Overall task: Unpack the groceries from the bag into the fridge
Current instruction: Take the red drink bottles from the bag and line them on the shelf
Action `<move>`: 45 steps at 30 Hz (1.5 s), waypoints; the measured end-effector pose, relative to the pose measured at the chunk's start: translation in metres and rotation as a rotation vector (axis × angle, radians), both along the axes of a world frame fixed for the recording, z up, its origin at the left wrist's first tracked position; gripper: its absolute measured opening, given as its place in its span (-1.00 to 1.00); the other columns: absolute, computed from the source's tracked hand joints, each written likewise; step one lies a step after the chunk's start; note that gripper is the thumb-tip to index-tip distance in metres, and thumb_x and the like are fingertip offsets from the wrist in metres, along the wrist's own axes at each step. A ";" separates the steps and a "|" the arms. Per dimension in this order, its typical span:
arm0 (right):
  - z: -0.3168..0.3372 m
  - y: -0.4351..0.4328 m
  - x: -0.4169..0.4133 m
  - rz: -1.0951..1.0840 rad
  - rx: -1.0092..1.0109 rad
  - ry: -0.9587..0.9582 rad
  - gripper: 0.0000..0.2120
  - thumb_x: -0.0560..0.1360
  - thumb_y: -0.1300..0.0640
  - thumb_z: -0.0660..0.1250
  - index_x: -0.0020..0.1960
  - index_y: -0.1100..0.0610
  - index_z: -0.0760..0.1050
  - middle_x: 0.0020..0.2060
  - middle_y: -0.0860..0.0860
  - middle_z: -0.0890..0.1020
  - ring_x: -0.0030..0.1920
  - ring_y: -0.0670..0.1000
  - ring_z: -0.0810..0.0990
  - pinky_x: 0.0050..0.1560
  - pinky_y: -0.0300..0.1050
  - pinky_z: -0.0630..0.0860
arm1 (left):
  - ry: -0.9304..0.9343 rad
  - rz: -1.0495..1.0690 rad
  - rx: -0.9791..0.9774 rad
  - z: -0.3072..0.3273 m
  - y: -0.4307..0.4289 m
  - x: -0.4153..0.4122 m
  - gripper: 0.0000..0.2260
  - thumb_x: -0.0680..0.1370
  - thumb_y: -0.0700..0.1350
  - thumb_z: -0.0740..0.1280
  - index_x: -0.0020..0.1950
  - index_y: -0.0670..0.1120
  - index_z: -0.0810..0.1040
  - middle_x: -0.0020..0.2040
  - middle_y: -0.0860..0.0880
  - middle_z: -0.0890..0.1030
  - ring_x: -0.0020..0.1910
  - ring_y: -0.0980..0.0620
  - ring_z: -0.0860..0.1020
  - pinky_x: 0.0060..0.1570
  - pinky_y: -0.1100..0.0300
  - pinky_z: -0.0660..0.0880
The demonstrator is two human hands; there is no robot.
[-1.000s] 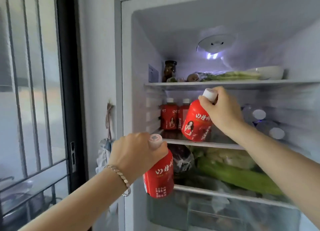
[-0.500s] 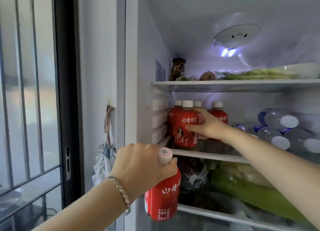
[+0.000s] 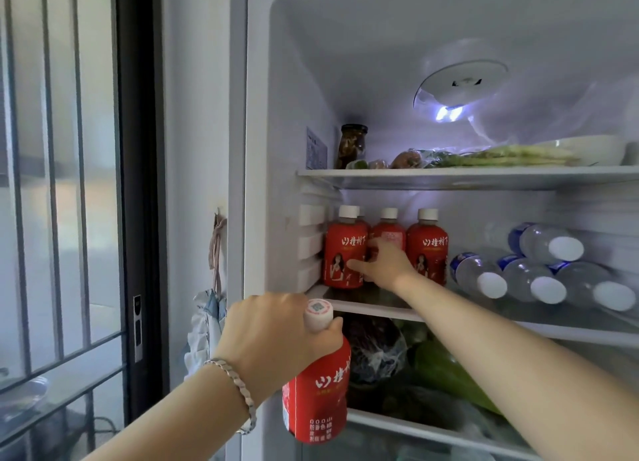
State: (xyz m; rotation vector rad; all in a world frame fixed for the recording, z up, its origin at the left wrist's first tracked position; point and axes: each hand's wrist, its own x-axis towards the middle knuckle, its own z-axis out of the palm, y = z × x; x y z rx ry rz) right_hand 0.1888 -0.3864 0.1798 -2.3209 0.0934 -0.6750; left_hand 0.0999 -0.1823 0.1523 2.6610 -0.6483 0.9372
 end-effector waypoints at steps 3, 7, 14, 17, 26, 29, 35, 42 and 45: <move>0.001 0.015 -0.031 0.041 0.019 -0.092 -0.33 0.43 0.04 0.43 0.44 0.15 0.23 0.34 0.09 0.43 0.32 0.06 0.42 0.24 -0.15 0.36 | 0.005 0.018 -0.006 -0.002 0.000 -0.003 -0.57 0.44 0.35 0.13 -0.37 0.02 0.27 -0.30 0.08 0.56 -0.25 0.09 0.57 -0.25 0.30 0.49; -0.009 0.028 -0.101 0.486 0.089 0.005 -0.25 0.29 -0.14 0.47 0.38 -0.21 0.18 0.30 -0.09 0.41 0.31 -0.11 0.40 0.31 -0.15 0.36 | -0.033 0.014 -0.084 -0.001 0.003 -0.009 -0.57 0.45 0.32 0.15 -0.39 0.00 0.26 -0.41 0.07 0.47 -0.37 0.11 0.47 -0.41 0.35 0.33; -0.039 0.036 -0.162 0.423 -0.138 -0.025 -0.19 0.18 -0.04 0.58 0.10 -0.52 0.10 0.03 -0.36 0.51 0.05 -0.37 0.51 0.00 -0.44 0.48 | -0.119 -0.180 -0.299 0.016 -0.028 -0.028 -0.56 0.38 0.35 0.14 -0.31 -0.02 0.45 -0.38 0.07 0.55 -0.38 0.15 0.53 -0.33 0.22 0.52; -0.035 0.021 -0.168 0.288 -0.079 -0.207 -0.18 0.07 -0.10 0.61 0.08 -0.55 0.18 -0.02 -0.42 0.52 0.03 -0.35 0.52 0.01 -0.40 0.49 | -0.086 -0.401 -0.258 0.021 -0.034 -0.018 -0.47 0.41 0.45 -0.01 -0.17 0.00 0.39 -0.34 0.09 0.52 -0.34 0.14 0.51 -0.31 0.18 0.48; 0.020 -0.024 -0.113 -0.102 0.091 -0.381 -0.13 0.18 0.08 0.61 0.35 0.06 0.21 0.12 -0.08 0.45 0.11 -0.06 0.46 0.08 -0.14 0.38 | 0.018 -0.318 0.082 -0.028 -0.048 0.062 -0.59 0.64 0.07 0.01 0.43 -0.03 0.32 0.42 0.01 0.36 0.40 0.05 0.28 0.40 0.22 0.16; 0.014 -0.028 -0.080 -0.110 0.038 -0.224 -0.16 0.15 -0.01 0.62 0.31 0.06 0.29 0.15 -0.01 0.52 0.11 0.00 0.52 0.04 -0.12 0.44 | -0.168 -0.299 0.036 -0.035 -0.052 0.066 -0.65 0.58 0.01 0.07 -0.01 -0.01 0.65 -0.05 0.06 0.66 -0.05 0.09 0.59 0.02 0.33 0.36; 0.003 -0.028 -0.039 -0.104 0.106 -0.077 -0.12 0.26 -0.06 0.55 0.44 0.08 0.18 0.31 0.06 0.46 0.26 0.07 0.47 0.21 -0.05 0.42 | -0.222 -0.301 0.031 -0.037 -0.055 0.075 -0.65 0.46 0.02 0.09 -0.30 0.05 0.65 -0.34 0.18 0.63 -0.32 0.19 0.58 -0.18 0.31 0.39; -0.007 -0.023 -0.022 -0.120 0.126 -0.053 0.00 0.34 -0.09 0.48 0.51 0.03 -0.12 0.38 0.10 0.36 0.32 0.13 0.42 0.30 0.04 0.40 | -0.208 -0.349 0.042 -0.038 -0.053 0.081 -0.65 0.46 0.01 0.09 -0.28 0.05 0.66 -0.34 0.18 0.63 -0.31 0.17 0.60 -0.31 0.39 0.54; -0.007 -0.022 -0.018 -0.125 0.123 -0.012 0.02 0.37 -0.07 0.46 0.51 0.05 -0.19 0.39 0.12 0.34 0.33 0.14 0.41 0.31 0.05 0.38 | -0.213 -0.364 0.047 -0.040 -0.055 0.086 -0.65 0.48 0.00 0.08 -0.27 0.02 0.65 -0.34 0.14 0.62 -0.32 0.11 0.59 -0.30 0.33 0.55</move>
